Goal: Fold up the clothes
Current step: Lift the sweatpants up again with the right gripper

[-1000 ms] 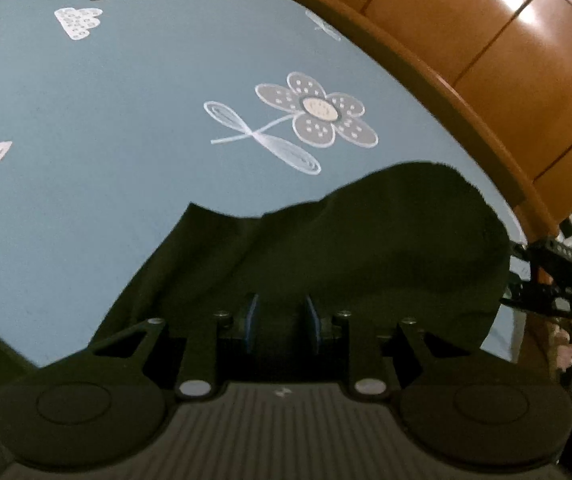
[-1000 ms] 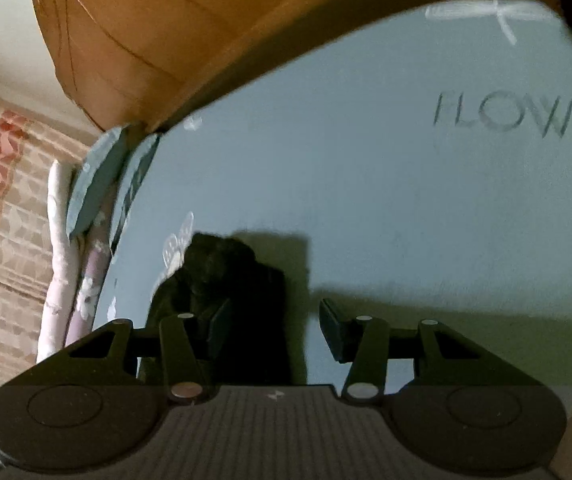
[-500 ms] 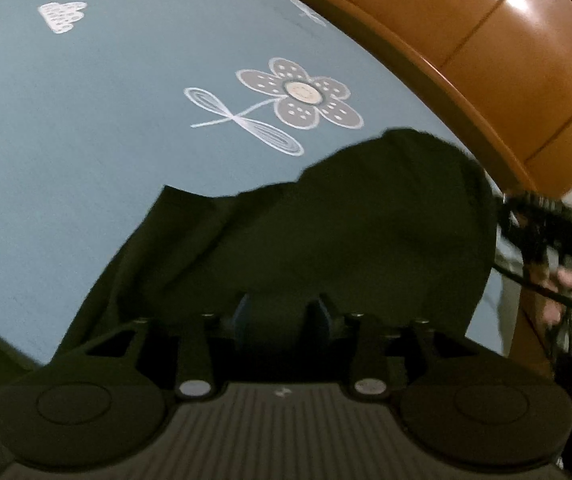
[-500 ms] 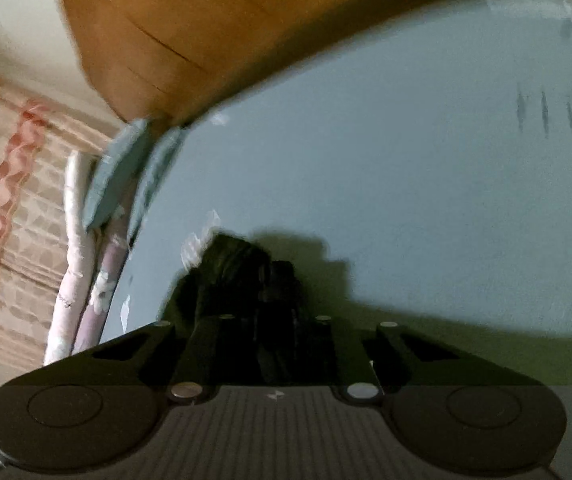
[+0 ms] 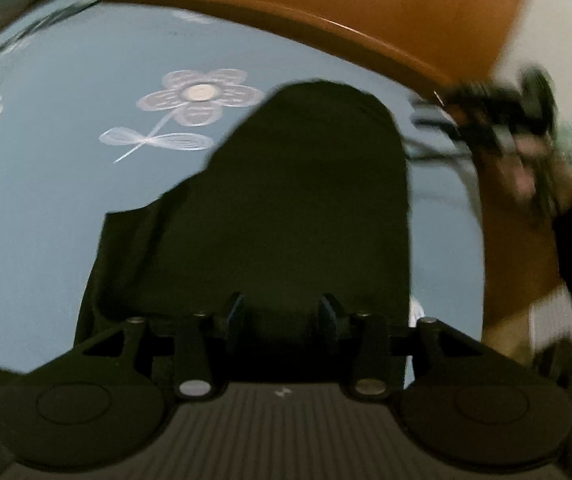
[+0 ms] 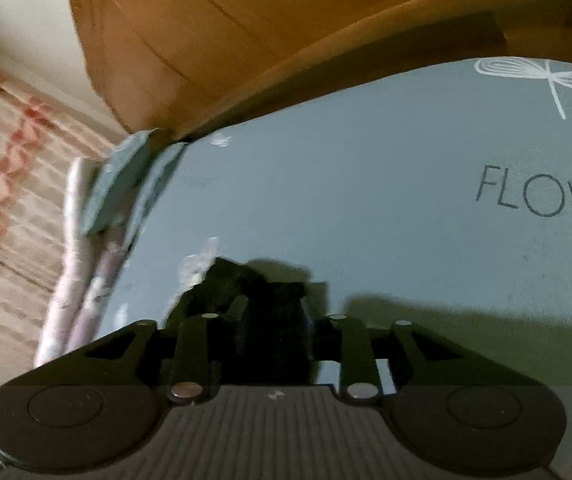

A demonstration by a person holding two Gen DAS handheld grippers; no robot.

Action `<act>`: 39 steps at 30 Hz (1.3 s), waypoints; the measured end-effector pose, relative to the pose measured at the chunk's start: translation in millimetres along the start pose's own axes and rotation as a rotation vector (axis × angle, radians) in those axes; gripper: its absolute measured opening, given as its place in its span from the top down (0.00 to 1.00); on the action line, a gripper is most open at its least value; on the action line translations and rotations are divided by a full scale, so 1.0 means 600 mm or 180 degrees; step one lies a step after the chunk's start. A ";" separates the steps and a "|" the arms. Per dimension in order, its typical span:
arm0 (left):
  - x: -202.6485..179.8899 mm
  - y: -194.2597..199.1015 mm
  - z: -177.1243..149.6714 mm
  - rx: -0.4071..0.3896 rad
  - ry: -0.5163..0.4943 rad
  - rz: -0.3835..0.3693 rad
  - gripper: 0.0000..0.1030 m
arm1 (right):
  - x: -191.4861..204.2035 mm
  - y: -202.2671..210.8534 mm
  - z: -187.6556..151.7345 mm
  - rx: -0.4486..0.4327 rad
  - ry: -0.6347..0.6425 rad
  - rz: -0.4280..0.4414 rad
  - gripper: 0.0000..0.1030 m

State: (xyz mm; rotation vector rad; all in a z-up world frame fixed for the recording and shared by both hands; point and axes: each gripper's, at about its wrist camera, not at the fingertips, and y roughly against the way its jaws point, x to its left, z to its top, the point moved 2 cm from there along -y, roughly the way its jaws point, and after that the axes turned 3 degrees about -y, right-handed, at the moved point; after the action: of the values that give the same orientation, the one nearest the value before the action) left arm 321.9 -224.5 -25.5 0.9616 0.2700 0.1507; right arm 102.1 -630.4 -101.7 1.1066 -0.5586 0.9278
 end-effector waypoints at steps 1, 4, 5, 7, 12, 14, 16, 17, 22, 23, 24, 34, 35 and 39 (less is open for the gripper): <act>-0.010 0.003 -0.002 0.0051 -0.0174 -0.0023 0.57 | 0.007 0.002 -0.002 0.0036 0.0016 0.0054 0.59; -0.048 0.007 -0.007 0.0225 -0.0777 -0.0104 0.55 | 0.019 0.001 -0.010 0.0143 0.0010 0.0219 0.47; -0.065 0.009 -0.010 0.0273 -0.1014 -0.0128 0.52 | 0.022 -0.002 -0.013 0.0177 -0.0011 0.0270 0.46; -0.095 0.007 -0.019 0.0363 -0.1469 -0.0171 0.45 | 0.030 -0.017 -0.023 0.0271 0.0044 0.0248 0.46; -0.147 -0.018 -0.052 0.0630 -0.2339 -0.0242 0.42 | 0.055 -0.047 -0.046 0.0365 0.0159 0.0156 0.46; -0.155 -0.026 -0.063 0.0684 -0.2515 -0.0217 0.42 | 0.062 -0.042 -0.051 0.0364 0.0221 0.0206 0.46; -0.158 -0.035 -0.073 0.0720 -0.2609 -0.0116 0.43 | 0.068 -0.043 -0.055 0.0377 0.0320 0.0208 0.48; -0.159 -0.038 -0.077 0.0728 -0.2652 -0.0059 0.47 | 0.068 -0.046 -0.055 0.0387 0.0345 0.0190 0.50; -0.162 -0.038 -0.079 0.0722 -0.2689 0.0064 0.95 | 0.064 -0.055 -0.056 0.0417 0.0384 0.0156 0.53; -0.160 -0.032 -0.076 0.0694 -0.2650 0.0074 0.96 | 0.065 -0.056 -0.056 0.0403 0.0412 0.0140 0.59; -0.159 -0.026 -0.073 0.0666 -0.2610 0.0085 0.98 | 0.066 -0.058 -0.056 0.0407 0.0446 0.0126 0.64; -0.147 0.070 -0.034 0.0474 -0.2093 0.0056 0.99 | 0.092 -0.018 -0.050 0.0393 0.0612 0.0236 0.97; -0.146 0.075 -0.033 0.0471 -0.2028 0.0016 0.99 | 0.093 -0.011 -0.051 0.0389 0.0628 0.0230 0.97; -0.139 0.056 -0.044 0.0536 -0.1784 -0.0108 0.99 | 0.067 -0.008 -0.058 0.0473 0.0545 0.0086 0.97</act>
State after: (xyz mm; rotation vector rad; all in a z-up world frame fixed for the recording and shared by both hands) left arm 234.4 -204.9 1.0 1.1247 -0.2206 -0.1769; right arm 124.9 -584.8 -86.0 1.1413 -0.3695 1.0897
